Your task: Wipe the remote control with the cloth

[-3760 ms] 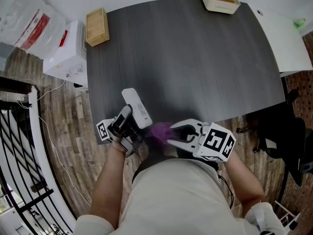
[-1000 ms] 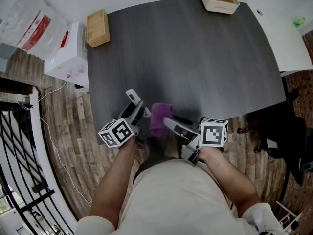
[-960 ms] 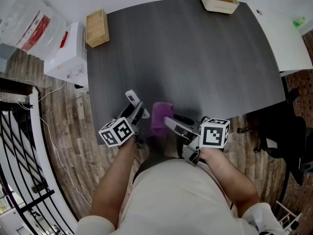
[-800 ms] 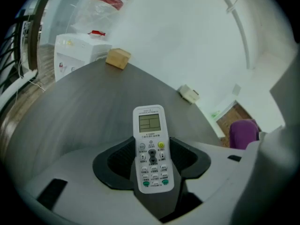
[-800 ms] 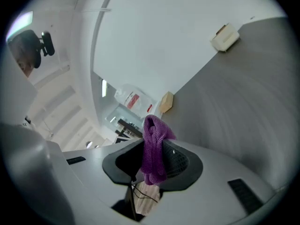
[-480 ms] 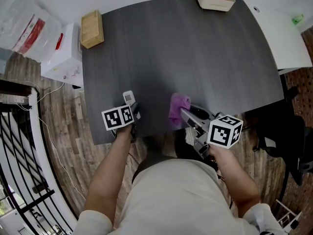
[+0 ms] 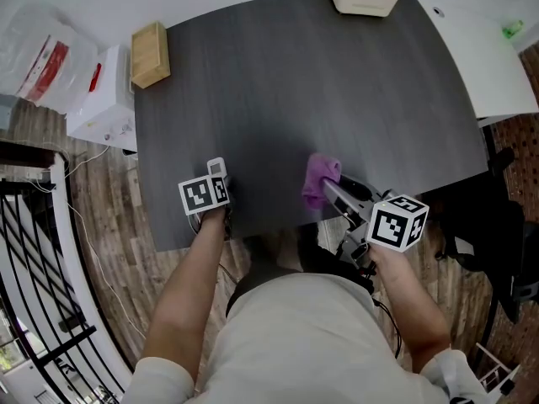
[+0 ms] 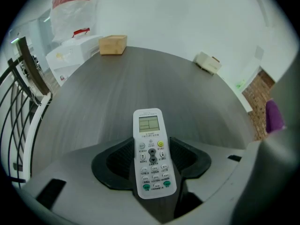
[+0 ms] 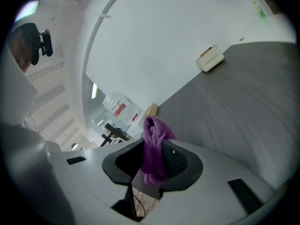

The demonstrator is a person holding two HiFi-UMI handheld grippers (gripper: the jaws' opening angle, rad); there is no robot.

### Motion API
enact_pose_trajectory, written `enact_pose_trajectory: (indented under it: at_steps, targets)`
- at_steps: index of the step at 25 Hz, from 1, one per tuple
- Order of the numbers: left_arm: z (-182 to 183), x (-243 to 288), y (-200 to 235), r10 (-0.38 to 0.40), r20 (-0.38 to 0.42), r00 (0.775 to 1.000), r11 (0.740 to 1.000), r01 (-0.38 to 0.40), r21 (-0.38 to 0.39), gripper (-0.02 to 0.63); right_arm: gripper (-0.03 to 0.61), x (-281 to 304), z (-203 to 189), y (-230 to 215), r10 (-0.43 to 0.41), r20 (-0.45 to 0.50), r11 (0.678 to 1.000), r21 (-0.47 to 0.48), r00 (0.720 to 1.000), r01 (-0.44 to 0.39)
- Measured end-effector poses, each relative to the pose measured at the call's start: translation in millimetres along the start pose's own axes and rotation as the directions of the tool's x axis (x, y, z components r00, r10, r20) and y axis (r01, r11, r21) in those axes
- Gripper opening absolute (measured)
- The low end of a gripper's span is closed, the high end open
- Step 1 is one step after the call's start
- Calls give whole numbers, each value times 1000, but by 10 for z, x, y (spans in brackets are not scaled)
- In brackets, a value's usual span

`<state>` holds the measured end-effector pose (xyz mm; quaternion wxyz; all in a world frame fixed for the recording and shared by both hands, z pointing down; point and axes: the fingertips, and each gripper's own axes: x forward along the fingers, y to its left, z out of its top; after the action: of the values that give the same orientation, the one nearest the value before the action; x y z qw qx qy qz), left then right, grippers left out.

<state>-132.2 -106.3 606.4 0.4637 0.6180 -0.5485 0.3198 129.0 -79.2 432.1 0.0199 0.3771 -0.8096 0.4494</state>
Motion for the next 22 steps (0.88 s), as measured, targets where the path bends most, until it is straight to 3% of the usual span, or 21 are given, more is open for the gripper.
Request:
enact_pose_trajectory:
  at_steps: [6,22]
  targets:
    - [15,12,-11,32,10,999,999,-32,1,227,112,-13,79,-109,12,6,1000,9,1000,-13]
    - [171,-217,31,-32,132,991,998,25,59,287,112,81,293,-359,44,-19,999,-7,999,-44]
